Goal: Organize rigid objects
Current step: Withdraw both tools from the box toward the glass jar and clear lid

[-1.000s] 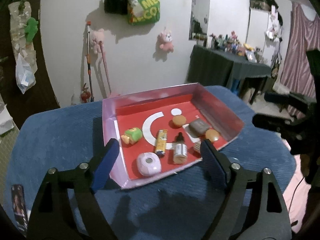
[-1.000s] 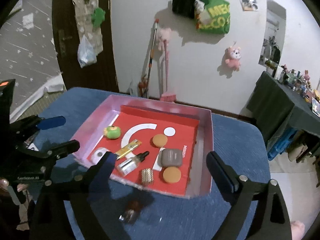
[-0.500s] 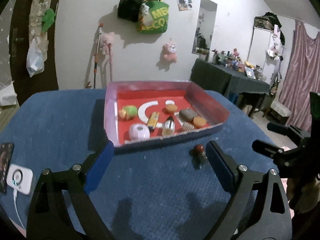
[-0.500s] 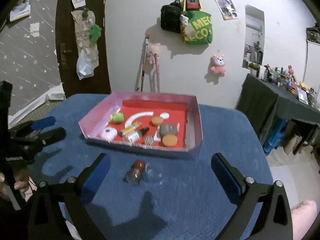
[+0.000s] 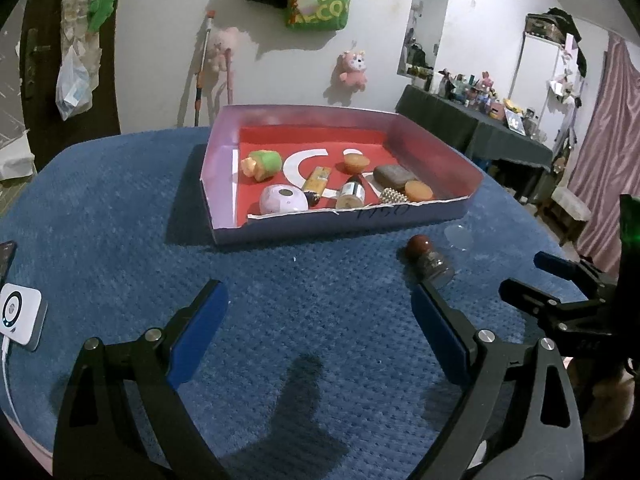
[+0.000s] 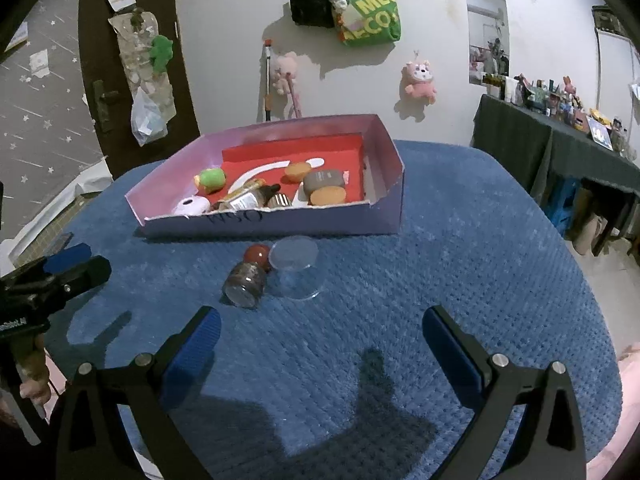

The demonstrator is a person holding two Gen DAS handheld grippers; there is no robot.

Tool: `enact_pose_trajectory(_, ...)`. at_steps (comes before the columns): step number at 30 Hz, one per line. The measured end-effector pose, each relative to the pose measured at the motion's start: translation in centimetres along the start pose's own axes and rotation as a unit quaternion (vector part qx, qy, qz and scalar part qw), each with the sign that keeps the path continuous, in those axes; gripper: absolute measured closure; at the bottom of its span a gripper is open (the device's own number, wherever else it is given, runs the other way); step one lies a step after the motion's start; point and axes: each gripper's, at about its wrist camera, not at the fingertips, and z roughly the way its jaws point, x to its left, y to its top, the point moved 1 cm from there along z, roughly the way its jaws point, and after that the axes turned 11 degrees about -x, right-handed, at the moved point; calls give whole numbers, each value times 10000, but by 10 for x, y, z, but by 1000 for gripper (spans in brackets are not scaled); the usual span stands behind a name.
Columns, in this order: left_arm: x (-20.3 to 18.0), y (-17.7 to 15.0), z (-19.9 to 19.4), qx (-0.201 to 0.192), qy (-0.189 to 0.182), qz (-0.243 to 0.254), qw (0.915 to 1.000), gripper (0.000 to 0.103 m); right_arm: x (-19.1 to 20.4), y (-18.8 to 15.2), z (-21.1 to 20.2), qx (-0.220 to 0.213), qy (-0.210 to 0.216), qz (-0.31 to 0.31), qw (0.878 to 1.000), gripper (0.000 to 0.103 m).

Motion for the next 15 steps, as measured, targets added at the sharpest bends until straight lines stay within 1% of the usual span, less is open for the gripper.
enact_pose_trajectory(5, -1, -2, 4, 50, 29, 30, 10000, 9, 1, -4, 6, 54, -75, -102, 9999, 0)
enact_pose_trajectory(15, 0, -3, 10, 119, 73, 71, 9999, 9, -1, -5, 17, 181, -32, -38, 9998, 0)
